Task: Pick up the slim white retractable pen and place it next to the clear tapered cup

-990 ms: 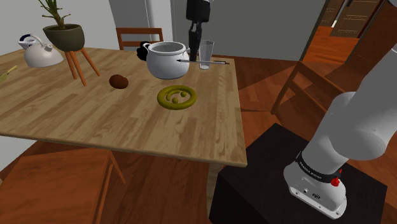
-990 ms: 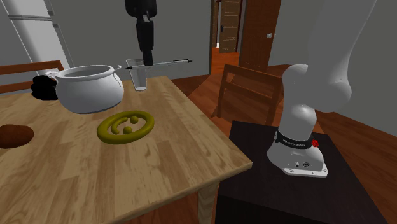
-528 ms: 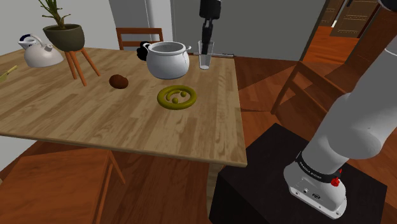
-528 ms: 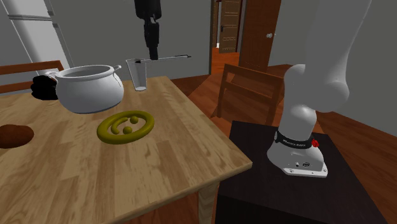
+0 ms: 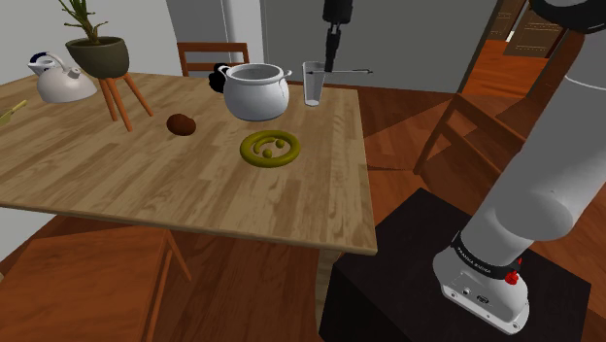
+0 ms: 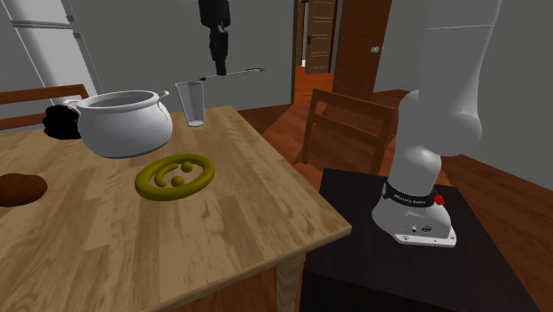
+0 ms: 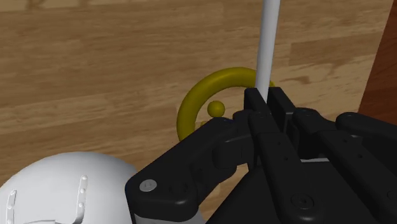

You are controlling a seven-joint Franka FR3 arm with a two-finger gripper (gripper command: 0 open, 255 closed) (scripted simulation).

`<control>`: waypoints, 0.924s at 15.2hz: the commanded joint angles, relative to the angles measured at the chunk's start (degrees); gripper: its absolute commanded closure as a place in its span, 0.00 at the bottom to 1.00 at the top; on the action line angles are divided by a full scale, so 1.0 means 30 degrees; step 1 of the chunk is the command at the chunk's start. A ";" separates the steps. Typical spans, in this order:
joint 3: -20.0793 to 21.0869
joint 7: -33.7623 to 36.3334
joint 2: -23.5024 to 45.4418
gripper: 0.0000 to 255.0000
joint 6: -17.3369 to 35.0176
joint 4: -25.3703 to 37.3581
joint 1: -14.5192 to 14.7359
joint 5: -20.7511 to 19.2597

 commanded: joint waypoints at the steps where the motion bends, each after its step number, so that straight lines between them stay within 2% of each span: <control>1: -0.0443 -0.0905 0.0899 1.00 -0.0502 0.1159 -0.0530 0.0051; 8: -0.1604 -0.3583 0.4499 1.00 -0.2587 0.6097 -0.2632 0.0574; 11: -0.1898 -0.4547 0.6591 1.00 -0.3862 0.9182 -0.3830 0.1004; 13: -0.1994 -0.5067 0.8397 1.00 -0.5029 1.2001 -0.4838 0.1411; 14: -0.1982 -0.5135 0.8201 1.00 -0.4650 1.1423 -0.4759 0.1330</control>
